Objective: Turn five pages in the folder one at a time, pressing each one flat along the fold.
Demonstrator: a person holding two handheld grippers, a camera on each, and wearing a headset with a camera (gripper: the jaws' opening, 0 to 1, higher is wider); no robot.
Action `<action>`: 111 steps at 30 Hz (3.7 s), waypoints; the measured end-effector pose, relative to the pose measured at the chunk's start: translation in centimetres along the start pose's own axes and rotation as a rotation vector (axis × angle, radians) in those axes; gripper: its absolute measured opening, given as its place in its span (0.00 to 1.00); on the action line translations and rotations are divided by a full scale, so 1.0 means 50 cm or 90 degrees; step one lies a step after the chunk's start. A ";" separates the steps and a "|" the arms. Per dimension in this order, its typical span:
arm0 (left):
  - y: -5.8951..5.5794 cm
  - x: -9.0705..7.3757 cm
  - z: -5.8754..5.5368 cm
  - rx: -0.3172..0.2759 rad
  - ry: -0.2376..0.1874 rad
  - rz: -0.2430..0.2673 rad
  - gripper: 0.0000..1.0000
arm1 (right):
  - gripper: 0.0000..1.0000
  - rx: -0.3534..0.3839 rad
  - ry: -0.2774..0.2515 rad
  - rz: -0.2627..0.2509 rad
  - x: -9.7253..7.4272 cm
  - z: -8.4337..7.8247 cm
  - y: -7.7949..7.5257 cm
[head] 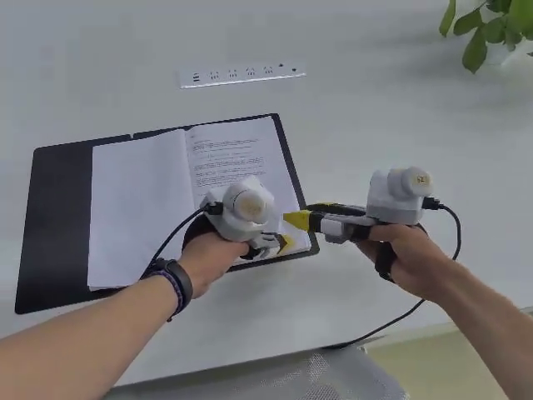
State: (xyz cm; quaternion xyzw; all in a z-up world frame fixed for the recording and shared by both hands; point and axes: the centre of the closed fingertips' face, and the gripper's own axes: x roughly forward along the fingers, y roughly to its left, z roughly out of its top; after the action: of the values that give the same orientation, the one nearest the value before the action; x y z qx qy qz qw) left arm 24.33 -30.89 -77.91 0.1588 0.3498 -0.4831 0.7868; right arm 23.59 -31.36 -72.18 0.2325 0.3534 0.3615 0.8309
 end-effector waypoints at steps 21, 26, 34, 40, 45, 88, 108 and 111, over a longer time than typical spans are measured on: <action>-0.006 0.001 0.002 -0.009 -0.004 -0.008 0.55 | 0.17 0.076 0.004 -0.002 0.026 -0.017 -0.031; -0.015 -0.003 0.003 -0.011 -0.001 -0.021 0.60 | 0.09 0.089 -0.008 0.000 0.023 -0.016 -0.029; -0.025 -0.014 0.008 -0.010 -0.005 -0.027 0.63 | 0.01 0.099 -0.017 -0.008 0.019 -0.014 -0.033; -0.022 -0.033 0.022 -0.010 -0.019 -0.022 0.64 | 0.00 0.102 -0.023 -0.010 0.020 -0.013 -0.027; -0.008 -0.049 0.032 -0.013 -0.032 -0.013 0.65 | 0.00 0.108 -0.026 -0.012 0.021 -0.012 -0.026; 0.095 -0.232 -0.022 -0.068 -0.085 0.081 0.66 | 0.00 0.101 -0.029 0.041 0.051 0.032 0.088; 0.153 -0.345 -0.083 -0.131 -0.127 0.142 0.66 | 0.00 0.074 -0.025 0.088 0.119 0.055 0.195; 0.155 -0.361 -0.092 -0.135 -0.130 0.148 0.66 | 0.00 0.075 -0.026 0.099 0.136 0.057 0.216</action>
State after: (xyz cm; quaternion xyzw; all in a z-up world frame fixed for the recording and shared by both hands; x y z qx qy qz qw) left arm 24.07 -12.73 -69.13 0.0647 0.2962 -0.3628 0.8812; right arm 24.36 -19.71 -66.28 0.3146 0.3382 0.3986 0.7924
